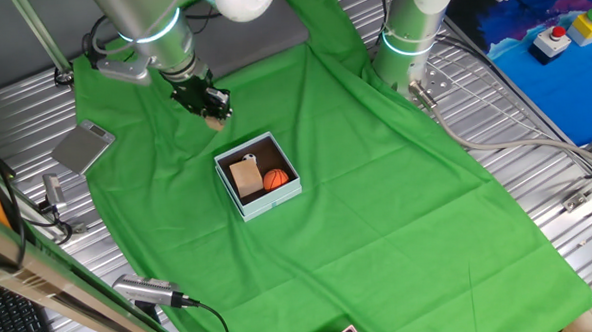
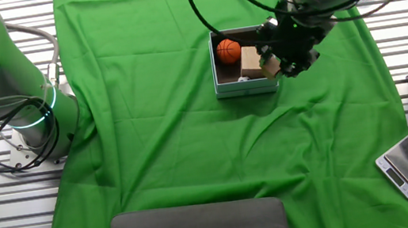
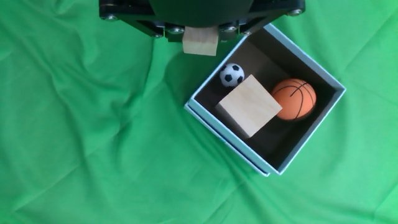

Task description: Take everything out of the gift box

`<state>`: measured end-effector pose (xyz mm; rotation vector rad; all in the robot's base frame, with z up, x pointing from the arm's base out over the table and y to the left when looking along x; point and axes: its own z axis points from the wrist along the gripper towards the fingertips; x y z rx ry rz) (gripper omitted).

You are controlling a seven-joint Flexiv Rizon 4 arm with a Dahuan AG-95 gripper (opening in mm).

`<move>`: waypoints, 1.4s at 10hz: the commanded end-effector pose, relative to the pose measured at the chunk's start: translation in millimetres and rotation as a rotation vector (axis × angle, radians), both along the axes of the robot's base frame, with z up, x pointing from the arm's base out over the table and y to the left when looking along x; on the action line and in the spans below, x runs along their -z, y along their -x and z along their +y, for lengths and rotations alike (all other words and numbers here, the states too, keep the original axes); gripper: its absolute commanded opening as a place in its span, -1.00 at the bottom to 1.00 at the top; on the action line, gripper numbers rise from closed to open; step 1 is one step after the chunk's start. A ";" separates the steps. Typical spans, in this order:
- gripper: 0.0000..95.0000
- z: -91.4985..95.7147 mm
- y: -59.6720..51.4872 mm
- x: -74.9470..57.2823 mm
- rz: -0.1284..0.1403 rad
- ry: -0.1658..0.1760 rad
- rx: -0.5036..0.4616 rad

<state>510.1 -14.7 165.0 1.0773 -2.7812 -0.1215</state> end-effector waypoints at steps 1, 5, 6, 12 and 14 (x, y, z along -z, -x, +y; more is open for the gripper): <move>-1.00 -30.0 -12.5 5.9 0.000 -0.038 -0.046; -1.00 -74.1 -28.0 21.7 -0.014 -0.066 -0.121; -1.00 -78.7 -31.3 23.9 -0.015 -0.069 -0.132; -1.00 -99.9 -61.0 44.1 -0.023 -0.073 -0.217; -1.00 -99.9 -60.0 44.8 -0.025 -0.064 -0.213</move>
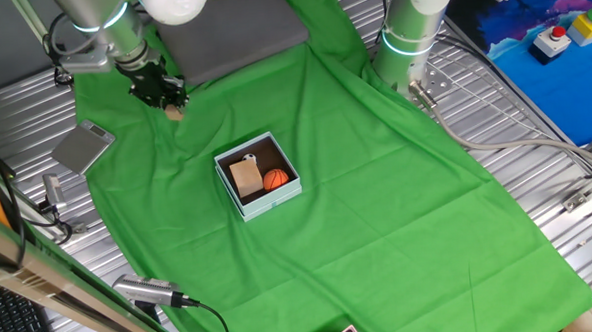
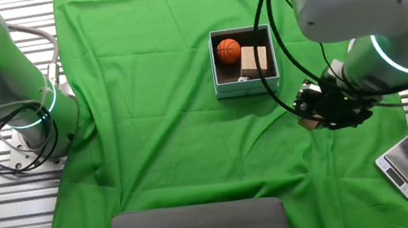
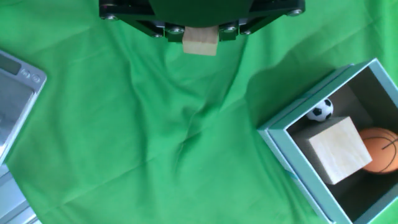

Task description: Take everything out of the gift box

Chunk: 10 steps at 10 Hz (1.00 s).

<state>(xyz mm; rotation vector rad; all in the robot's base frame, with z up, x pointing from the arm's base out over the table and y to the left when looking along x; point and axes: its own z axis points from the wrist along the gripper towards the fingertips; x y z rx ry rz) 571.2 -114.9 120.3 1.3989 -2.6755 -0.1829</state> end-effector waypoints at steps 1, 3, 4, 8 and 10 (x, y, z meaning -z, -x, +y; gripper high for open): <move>-1.00 1.0 1.6 0.4 -0.001 0.011 0.006; -1.00 1.0 1.6 0.4 0.016 0.011 0.041; -1.00 1.0 1.6 0.4 0.017 0.016 0.071; -1.00 1.0 1.6 0.4 0.020 0.066 0.148; -1.00 1.0 0.6 0.5 0.020 0.061 0.145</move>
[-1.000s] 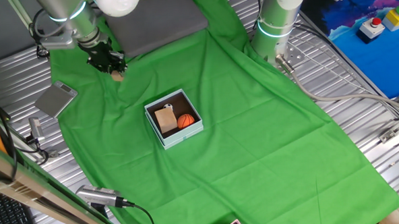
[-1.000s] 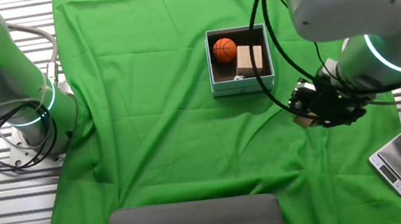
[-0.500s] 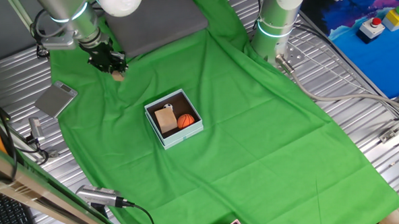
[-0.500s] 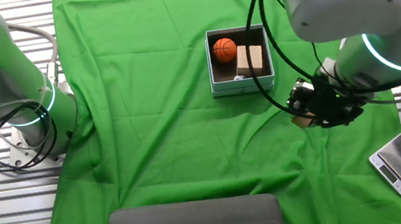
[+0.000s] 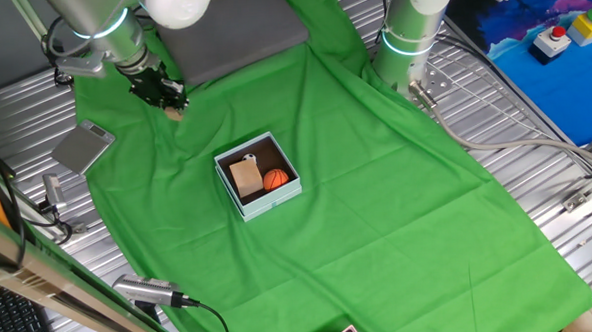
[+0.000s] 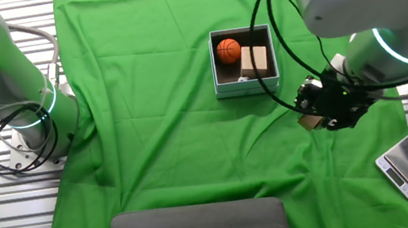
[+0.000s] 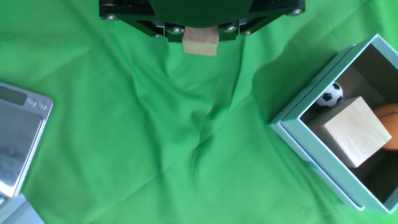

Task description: Take everything out of the gift box

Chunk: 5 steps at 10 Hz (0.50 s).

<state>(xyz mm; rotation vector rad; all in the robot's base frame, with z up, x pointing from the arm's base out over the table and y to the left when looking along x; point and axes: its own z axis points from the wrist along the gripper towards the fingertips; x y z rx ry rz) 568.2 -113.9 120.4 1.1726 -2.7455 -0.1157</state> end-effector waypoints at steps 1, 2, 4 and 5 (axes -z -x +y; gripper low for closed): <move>-1.00 -0.3 -5.8 1.5 0.001 -0.009 -0.008; -1.00 -1.5 -9.7 3.9 -0.002 -0.013 -0.010; -1.00 -6.8 -23.8 15.6 -0.012 -0.025 -0.023; -1.00 -8.0 -26.3 18.8 -0.017 -0.025 -0.025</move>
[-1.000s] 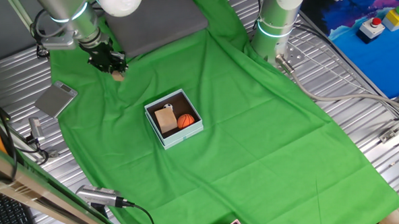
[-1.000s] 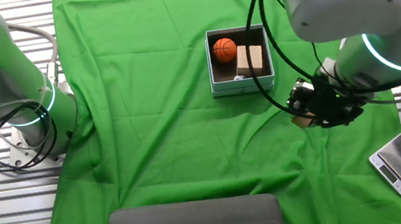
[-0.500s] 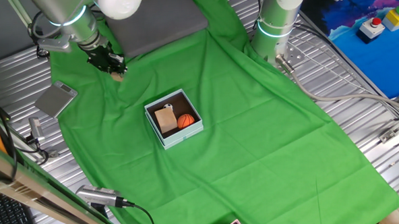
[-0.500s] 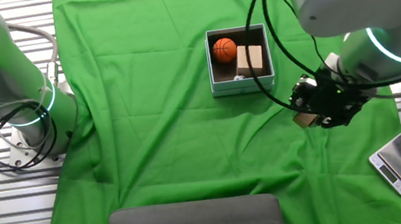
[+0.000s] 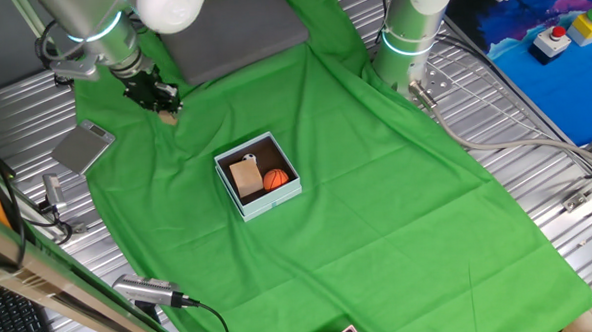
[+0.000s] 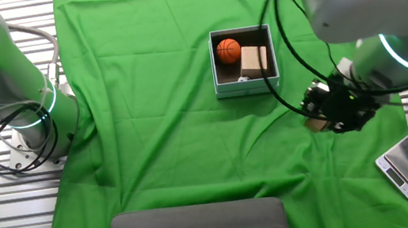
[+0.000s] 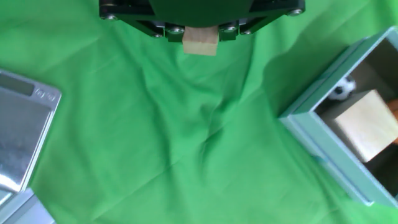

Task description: Take everything out of the gift box

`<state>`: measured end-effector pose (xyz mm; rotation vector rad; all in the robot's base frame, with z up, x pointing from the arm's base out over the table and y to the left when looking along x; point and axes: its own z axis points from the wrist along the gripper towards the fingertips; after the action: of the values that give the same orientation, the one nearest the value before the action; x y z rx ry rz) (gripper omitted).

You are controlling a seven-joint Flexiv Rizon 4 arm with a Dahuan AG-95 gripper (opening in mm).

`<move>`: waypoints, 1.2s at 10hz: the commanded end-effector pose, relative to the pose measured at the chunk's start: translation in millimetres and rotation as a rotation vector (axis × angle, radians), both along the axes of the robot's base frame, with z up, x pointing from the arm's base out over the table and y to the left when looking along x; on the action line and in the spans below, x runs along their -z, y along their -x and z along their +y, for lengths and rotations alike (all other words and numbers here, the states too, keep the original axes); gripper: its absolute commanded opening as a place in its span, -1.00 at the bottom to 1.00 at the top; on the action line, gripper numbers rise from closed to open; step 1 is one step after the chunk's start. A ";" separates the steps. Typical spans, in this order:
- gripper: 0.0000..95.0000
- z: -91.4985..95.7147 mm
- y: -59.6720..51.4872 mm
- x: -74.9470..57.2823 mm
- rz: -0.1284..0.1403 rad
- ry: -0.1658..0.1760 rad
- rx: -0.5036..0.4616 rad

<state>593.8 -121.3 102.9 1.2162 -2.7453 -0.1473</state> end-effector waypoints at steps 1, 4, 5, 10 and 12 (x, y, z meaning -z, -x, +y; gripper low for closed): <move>-1.00 -2.0 -5.3 7.5 -0.016 0.002 -0.009; -1.00 -5.7 -11.9 19.9 -0.038 0.000 -0.016; -1.00 -10.5 -16.5 26.8 -0.055 0.000 -0.023; -1.00 -18.2 -34.4 46.0 -0.114 0.003 -0.014; -1.00 -18.9 -35.8 55.1 -0.121 0.003 -0.013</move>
<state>630.5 -140.0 45.1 1.2843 -2.8397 -0.0694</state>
